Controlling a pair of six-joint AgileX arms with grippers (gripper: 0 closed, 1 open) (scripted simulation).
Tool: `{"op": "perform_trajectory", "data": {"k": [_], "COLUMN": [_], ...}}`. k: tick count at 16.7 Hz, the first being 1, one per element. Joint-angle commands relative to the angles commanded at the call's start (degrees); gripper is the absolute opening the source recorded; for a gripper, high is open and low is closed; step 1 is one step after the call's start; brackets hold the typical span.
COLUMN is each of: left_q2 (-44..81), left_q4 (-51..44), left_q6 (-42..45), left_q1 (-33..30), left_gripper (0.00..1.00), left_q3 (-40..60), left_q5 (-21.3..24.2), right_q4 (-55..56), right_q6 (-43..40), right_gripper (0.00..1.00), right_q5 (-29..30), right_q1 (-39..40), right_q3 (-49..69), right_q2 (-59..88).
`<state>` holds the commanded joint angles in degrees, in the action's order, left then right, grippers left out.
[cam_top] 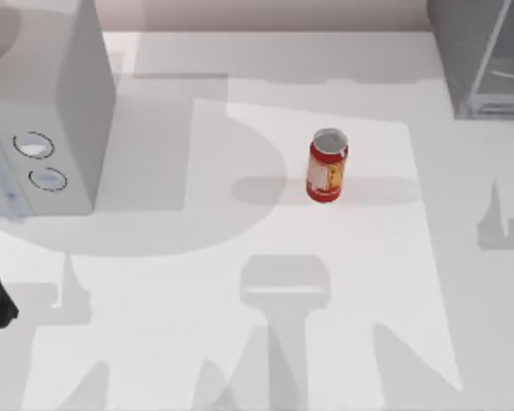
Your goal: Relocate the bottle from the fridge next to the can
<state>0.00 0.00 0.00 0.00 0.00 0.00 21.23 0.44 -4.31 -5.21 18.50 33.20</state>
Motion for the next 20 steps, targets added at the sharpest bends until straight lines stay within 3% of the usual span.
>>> {"op": "perform_trajectory", "data": {"k": [11,15,20], "left_q2": [0.0,0.0,0.0], "left_q4": [0.0,0.0,0.0], "left_q6": [0.0,0.0,0.0], "left_q1": [0.0,0.0,0.0], "left_gripper": [1.00,1.00,1.00], "left_q3": [0.0,0.0,0.0], "left_q5": [0.0,0.0,0.0], "right_q4": [33.5,40.8,42.7], "right_q6": [0.2,0.1,0.1], "right_gripper": [1.00,1.00,1.00], "right_q5": [-7.4,-8.9,-9.3], "right_q1": [-8.1,-9.9,-10.3], "right_q3": [29.0,35.4,37.1], "right_q2": [70.5,83.2,86.3]}}
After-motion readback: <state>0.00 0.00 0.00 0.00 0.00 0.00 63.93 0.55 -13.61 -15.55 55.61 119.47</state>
